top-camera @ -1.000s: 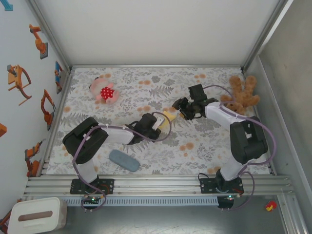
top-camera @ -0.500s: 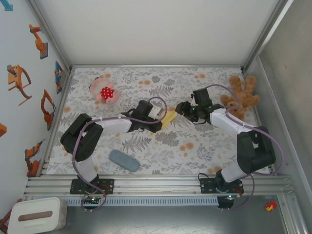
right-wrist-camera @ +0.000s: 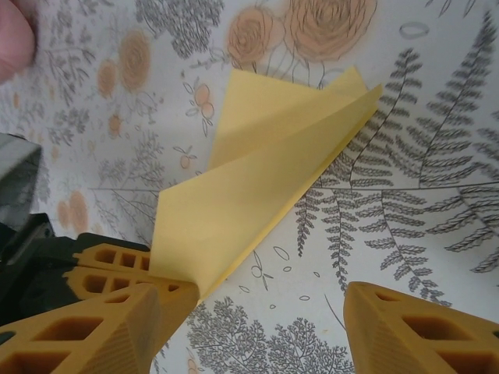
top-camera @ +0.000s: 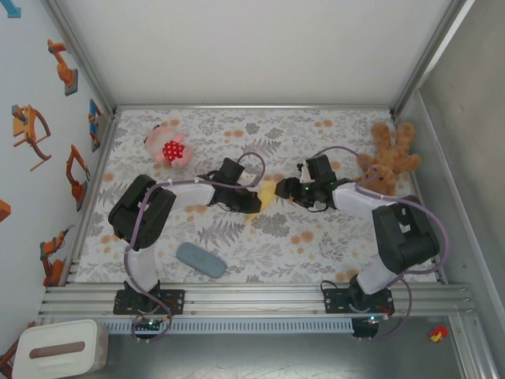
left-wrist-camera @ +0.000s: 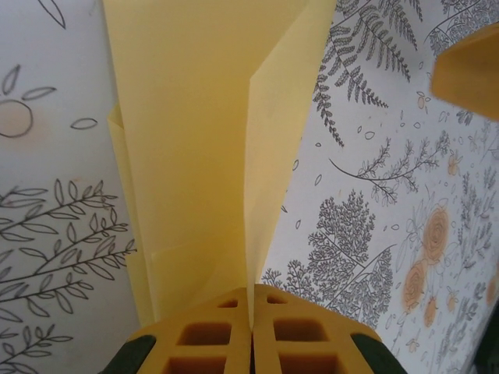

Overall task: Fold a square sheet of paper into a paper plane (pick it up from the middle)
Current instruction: Fold the wing for the fifth time at the center of the table.

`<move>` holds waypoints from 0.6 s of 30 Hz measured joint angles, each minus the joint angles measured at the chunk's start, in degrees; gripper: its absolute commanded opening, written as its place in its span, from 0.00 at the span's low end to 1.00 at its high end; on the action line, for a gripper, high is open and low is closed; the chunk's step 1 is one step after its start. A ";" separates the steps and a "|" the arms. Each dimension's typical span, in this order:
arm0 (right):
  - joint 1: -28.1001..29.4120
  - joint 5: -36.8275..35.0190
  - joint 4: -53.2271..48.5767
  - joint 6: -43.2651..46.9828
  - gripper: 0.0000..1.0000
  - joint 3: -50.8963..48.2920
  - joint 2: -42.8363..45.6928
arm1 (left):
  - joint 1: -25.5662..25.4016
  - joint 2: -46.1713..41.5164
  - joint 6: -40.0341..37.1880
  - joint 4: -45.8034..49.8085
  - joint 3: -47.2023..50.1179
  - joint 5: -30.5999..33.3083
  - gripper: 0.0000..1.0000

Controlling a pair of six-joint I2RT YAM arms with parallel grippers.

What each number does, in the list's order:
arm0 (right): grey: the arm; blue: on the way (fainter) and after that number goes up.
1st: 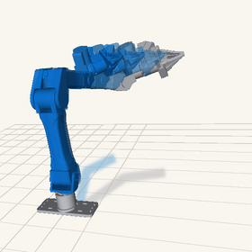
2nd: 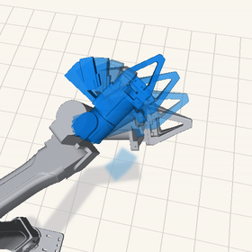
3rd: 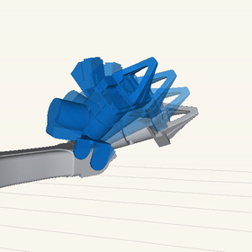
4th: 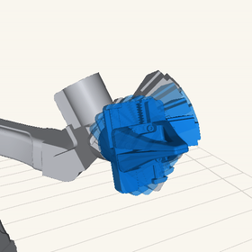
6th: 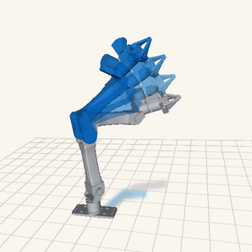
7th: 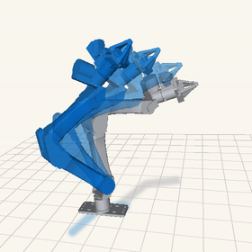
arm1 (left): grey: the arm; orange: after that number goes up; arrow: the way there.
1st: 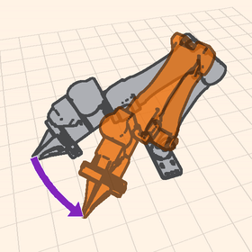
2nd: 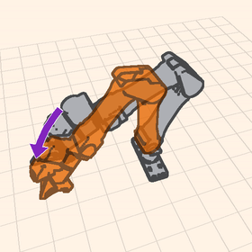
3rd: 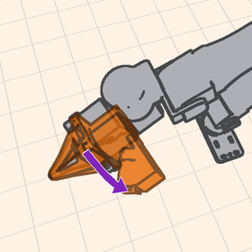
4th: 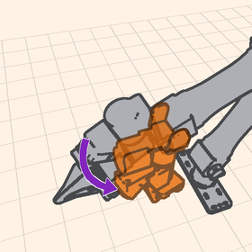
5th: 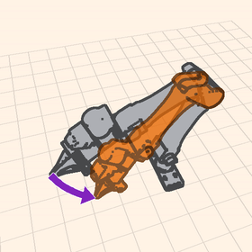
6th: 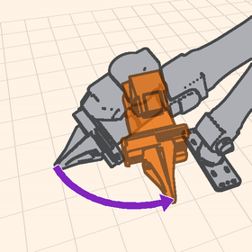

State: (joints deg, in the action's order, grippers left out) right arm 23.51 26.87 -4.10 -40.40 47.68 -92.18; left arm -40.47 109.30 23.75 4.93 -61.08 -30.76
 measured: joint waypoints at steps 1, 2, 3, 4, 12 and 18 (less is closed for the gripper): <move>0.42 -0.07 -0.02 0.00 0.64 0.15 -0.72 | 0.02 0.07 0.20 0.09 -0.07 -0.44 0.07; 0.79 -0.11 -0.20 0.00 0.64 0.39 -1.31 | 0.02 0.17 0.37 0.11 -0.13 -0.72 0.07; 1.11 -0.13 -0.44 0.00 0.64 0.81 -1.81 | 0.07 0.31 0.55 0.13 -0.22 -0.96 0.07; 1.44 -0.33 -0.68 0.00 0.64 1.44 -2.43 | 0.07 0.52 0.76 0.13 -0.37 -1.27 0.07; 2.95 -2.56 -3.37 0.20 0.61 7.06 -7.04 | 0.79 1.90 2.21 0.11 -0.74 -2.75 0.07; 3.69 -4.37 -6.03 0.48 0.59 8.98 -9.07 | 1.18 1.90 3.65 -1.01 -0.72 -3.56 0.07</move>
State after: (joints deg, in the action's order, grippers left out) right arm 27.20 22.50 -10.13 -39.92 56.66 -101.25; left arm -39.29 111.20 27.40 3.92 -61.80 -34.33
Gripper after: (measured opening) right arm 0.597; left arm 0.074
